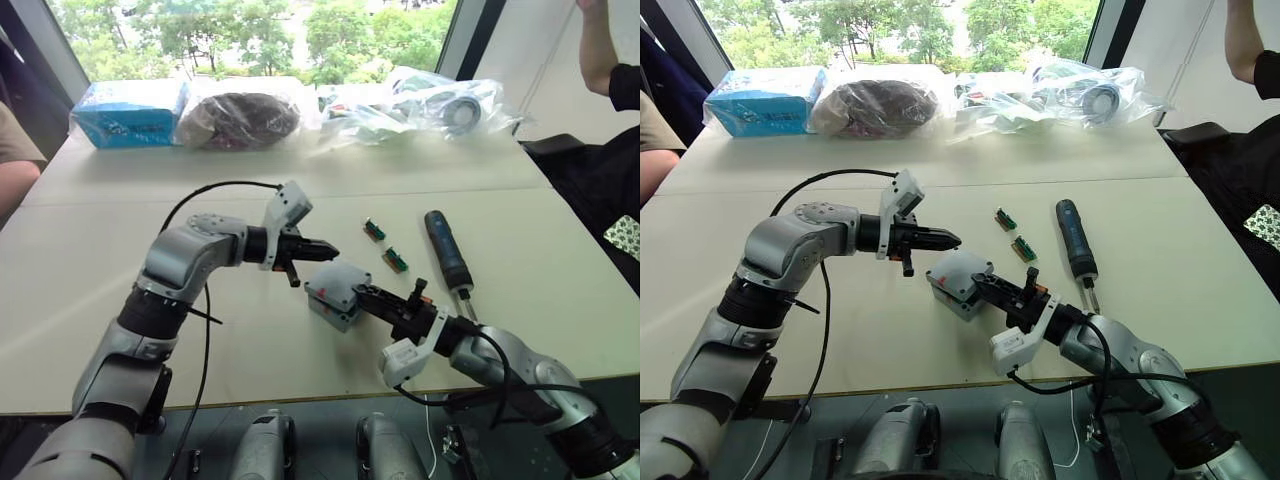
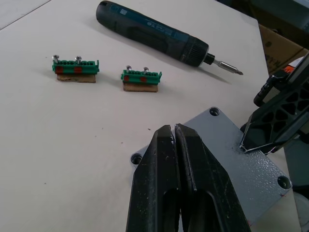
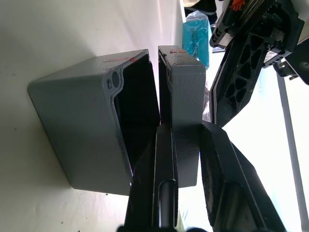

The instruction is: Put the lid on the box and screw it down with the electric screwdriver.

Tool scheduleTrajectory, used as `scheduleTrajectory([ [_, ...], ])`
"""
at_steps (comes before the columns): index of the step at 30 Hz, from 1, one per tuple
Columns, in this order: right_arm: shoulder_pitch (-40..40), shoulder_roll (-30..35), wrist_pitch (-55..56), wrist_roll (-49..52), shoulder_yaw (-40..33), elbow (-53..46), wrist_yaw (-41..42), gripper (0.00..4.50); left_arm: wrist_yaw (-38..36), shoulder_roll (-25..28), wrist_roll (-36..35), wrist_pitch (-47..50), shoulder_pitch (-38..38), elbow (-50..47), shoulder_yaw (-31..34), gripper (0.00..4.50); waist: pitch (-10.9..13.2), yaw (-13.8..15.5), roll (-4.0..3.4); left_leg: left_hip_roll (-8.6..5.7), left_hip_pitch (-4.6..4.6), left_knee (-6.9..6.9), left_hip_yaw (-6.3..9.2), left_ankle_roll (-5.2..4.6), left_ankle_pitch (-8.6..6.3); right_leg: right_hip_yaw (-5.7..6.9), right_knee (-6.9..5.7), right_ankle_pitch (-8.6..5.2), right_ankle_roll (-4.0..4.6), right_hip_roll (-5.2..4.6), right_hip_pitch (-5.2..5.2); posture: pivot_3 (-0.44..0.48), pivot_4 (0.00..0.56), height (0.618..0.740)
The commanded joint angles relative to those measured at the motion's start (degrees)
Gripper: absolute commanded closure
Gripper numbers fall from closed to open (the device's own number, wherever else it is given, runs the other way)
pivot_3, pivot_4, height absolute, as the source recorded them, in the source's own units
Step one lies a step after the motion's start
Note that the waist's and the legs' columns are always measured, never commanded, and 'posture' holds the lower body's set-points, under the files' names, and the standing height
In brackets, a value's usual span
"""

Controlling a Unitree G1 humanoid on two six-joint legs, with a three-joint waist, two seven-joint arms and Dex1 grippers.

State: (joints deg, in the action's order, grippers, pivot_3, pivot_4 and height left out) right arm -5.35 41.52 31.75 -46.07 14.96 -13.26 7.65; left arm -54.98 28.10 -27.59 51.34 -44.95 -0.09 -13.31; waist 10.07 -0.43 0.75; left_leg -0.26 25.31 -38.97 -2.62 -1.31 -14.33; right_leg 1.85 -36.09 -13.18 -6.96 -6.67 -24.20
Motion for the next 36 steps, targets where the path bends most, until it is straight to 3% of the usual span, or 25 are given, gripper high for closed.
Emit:
scheduleTrajectory([
  [1, 0.93, -0.63, -0.20, -0.96, -1.73, -1.52, -1.25, 4.39, -0.64, 0.08, 0.27, -1.21, 0.04, -1.50, 0.22, 4.43, 0.00, 0.01, 0.00, 0.00, 0.00, 0.00, 0.00, 0.00, 0.00, 0.00, 0.00, 0.00, 0.00, 0.00, 0.00, 0.000, 0.150, 0.740],
  [12, 2.89, -1.48, -0.49, -2.70, -1.01, -0.80, -2.16, 4.39, -1.90, -0.26, 1.44, -2.06, 0.11, -1.13, -1.00, 4.43, 0.00, 0.04, 0.00, 0.00, -0.01, -0.01, 0.00, 0.00, 0.00, 0.00, 0.00, 0.00, 0.00, 0.00, 0.02, 0.000, 0.150, 0.740],
  [20, 3.62, -1.67, -0.36, -3.87, -0.33, 0.46, -2.76, 4.39, -5.11, 2.37, 5.49, -4.59, 1.86, -3.09, -7.09, 4.43, -0.02, 0.05, -0.01, 0.00, -0.04, -0.01, 0.01, -0.01, 0.00, 0.00, 0.00, -0.02, 0.04, 0.00, 0.06, 0.000, 0.150, 0.740],
  [22, 3.85, -1.86, -0.76, -3.64, -0.53, 0.75, -2.83, 3.39, -5.26, 3.70, 9.07, -5.81, 2.59, -3.10, -11.21, 4.50, -0.05, 0.13, 0.02, 0.00, -0.08, -0.01, 0.02, -0.01, -0.01, 0.01, 0.00, -0.10, 0.19, 0.00, 0.13, 0.000, 0.150, 0.740],
  [23, 3.94, -1.86, -0.88, -3.52, -0.64, 0.86, -2.81, 3.19, -4.92, 3.93, 10.45, -5.81, 3.00, -3.06, -12.67, 4.50, -0.06, 0.19, 0.03, -0.01, -0.15, -0.02, 0.03, -0.02, -0.01, 0.01, 0.02, -0.11, 0.20, 0.00, 0.21, 0.000, 0.150, 0.740],
  [29, 5.04, -1.56, -1.33, -2.79, -1.49, -0.54, -2.20, 0.99, -3.08, 3.23, 14.61, -5.89, 4.33, -1.25, -15.80, 4.50, -0.30, 0.09, 0.22, 0.05, -1.39, 0.10, 0.06, -0.16, -0.17, 0.03, 0.19, -0.45, 0.26, -0.02, 1.46, 0.000, 0.150, 0.740],
  [36, 7.92, -1.03, -1.81, -1.65, -3.49, -4.54, -0.87, 0.99, -2.37, 2.39, 17.42, -7.42, 6.02, 0.15, -16.96, 4.50, -0.91, 0.78, 0.21, -0.03, -2.01, 0.74, 0.11, -0.13, -0.17, 0.03, 0.80, -0.48, 0.29, -0.10, 1.90, 0.000, 0.150, 0.740],
])
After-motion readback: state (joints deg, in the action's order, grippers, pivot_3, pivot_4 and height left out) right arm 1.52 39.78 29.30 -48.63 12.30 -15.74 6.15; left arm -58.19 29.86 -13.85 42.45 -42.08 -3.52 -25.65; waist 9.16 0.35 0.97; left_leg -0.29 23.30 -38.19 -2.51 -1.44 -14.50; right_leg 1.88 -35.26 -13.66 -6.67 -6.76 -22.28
